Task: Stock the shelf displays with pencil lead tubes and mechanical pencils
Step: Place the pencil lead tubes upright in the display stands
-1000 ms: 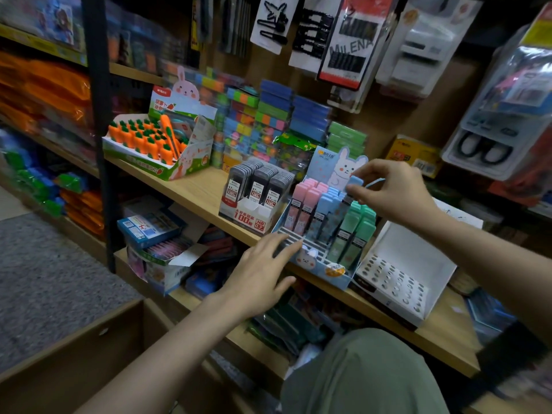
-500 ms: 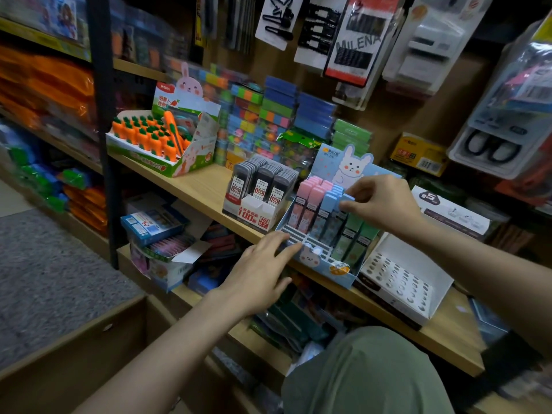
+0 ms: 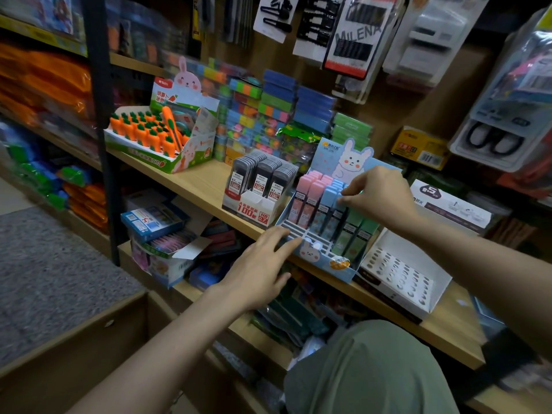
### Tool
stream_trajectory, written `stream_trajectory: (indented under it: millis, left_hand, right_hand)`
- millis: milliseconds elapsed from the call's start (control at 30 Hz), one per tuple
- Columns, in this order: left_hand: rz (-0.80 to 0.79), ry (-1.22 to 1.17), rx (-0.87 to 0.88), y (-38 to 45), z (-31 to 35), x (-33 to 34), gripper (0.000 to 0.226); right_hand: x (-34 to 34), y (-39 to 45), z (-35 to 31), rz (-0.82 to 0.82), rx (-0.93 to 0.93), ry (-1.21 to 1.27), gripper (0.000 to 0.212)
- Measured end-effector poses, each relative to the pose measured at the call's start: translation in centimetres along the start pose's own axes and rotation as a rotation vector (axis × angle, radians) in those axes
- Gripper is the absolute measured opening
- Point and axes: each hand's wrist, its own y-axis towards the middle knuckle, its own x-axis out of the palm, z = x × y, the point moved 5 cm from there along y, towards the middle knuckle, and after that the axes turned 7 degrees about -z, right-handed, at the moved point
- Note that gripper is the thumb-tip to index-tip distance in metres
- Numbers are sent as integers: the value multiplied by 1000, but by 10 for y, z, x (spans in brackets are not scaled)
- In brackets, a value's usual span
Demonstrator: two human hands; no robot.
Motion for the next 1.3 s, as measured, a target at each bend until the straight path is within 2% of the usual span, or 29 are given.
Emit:
stream_trajectory:
  millis: [133, 267, 333, 400, 467, 567, 700, 833, 967, 1067, 1167, 1300]
  left_hand:
    - [-36, -98, -18, -7, -2, 0, 72]
    - [11, -327, -62, -33, -9, -6, 59]
    - [5, -430, -164, -53, -22, -5, 45]
    - [-48, -550, -346, -79, -43, 4, 27]
    - [-50, -753, -600, -116, -71, 22, 15]
    - [43, -953, -1012, -194, -112, 51, 19]
    - [141, -914, -1416, -299, -139, 83, 31]
    - [131, -771, -1639, -363, -142, 121, 26]
    - [34, -737, -1730, -376, -135, 171, 14]
    - [4, -713, -1718, -366, -138, 198, 5]
    - [15, -625, -1699, -360, -149, 216, 29]
    - [65, -494, -1675, -361, -158, 227, 41]
  right_hand:
    - [-6, 2, -5, -19, 11, -36, 21]
    - [-10, -22, -41, 117, -205, 175, 15]
    - [7, -45, -73, 89, -325, 280, 11]
    - [38, -68, -108, -56, -412, 374, 9]
    - [81, -90, -141, -262, -472, 448, 9]
    - [161, -122, -177, -556, -487, 469, 12]
    - [264, -174, -204, -877, -410, 487, 20]
    - [340, -218, -217, -1020, -325, 436, 29]
    - [396, -245, -217, -1094, -220, 388, 29]
    - [427, -258, -215, -1127, -190, 350, 25]
    - [448, -264, -222, -1123, -202, 364, 25]
    - [465, -269, -245, -1101, -176, 428, 37]
